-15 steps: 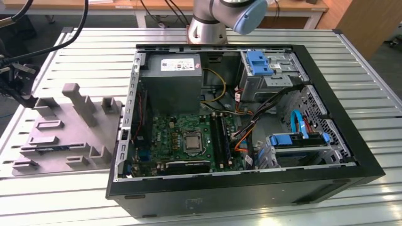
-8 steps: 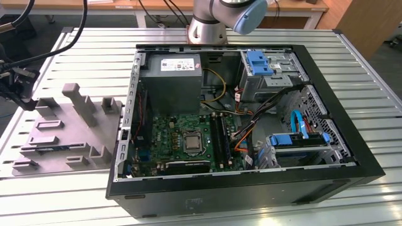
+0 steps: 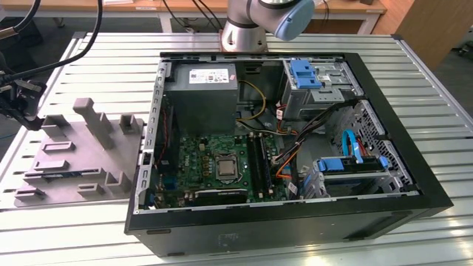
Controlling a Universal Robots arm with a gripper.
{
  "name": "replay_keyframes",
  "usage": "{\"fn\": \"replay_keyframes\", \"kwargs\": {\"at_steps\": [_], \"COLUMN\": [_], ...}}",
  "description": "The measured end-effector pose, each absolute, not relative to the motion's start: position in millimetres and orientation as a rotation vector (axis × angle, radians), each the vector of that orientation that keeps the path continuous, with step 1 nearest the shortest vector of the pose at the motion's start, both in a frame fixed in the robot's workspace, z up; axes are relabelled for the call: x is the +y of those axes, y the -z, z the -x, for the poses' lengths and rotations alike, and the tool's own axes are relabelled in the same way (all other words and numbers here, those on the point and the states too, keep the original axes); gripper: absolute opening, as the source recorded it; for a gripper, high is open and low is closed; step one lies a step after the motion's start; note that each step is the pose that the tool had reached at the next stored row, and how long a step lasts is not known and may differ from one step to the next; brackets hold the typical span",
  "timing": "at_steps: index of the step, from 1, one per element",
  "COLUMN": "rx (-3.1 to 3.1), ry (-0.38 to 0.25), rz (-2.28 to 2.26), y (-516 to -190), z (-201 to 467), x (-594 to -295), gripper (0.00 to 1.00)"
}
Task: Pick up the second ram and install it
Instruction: 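Pick up the second ram and move it above second insertion slot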
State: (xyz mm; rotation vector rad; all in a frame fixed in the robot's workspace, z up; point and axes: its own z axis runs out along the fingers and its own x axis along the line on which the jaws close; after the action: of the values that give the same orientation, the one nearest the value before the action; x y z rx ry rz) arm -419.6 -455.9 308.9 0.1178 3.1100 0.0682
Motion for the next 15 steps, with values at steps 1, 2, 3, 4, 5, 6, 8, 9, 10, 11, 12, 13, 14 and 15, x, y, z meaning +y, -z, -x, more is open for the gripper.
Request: {"fn": "replay_keyframes", "kwargs": {"at_steps": [1,2,3,4,5,6,8,9,10,11,12,13,14,15], "rx": [3.11,3.11,3.11,3.11,3.11,3.11,3.111,3.111,3.112,3.113,3.114,3.115,3.116,3.116], "ry": [-0.068,-0.068,-0.068,-0.068,-0.068,-0.068,-0.069,-0.069,-0.069,-0.068,-0.067,-0.066,-0.065,-0.065], "rz": [-0.118,-0.118,-0.118,-0.118,-0.117,-0.114,-0.099,-0.09,-0.077,-0.064,-0.049,-0.031,-0.013,0.008], "y": [-308.9,-308.9,-308.9,-308.9,-308.7,-308.4,-307.2,-306.5,-305.7,-305.0,-304.4,-303.7,-303.0,-302.5], "z": [419.6,419.7,419.6,419.7,419.7,419.8,419.8,419.7,419.7,419.7,419.7,419.7,419.7,419.7], "x": [-455.9,-455.9,-455.9,-455.9,-455.9,-455.9,-456.0,-456.1,-456.1,-456.1,-456.1,-456.1,-456.1,-456.1], "gripper": [0.11,0.11,0.11,0.11,0.11,0.11,0.11,0.11,0.11,0.11,0.11,0.11,0.11,0.11]}}
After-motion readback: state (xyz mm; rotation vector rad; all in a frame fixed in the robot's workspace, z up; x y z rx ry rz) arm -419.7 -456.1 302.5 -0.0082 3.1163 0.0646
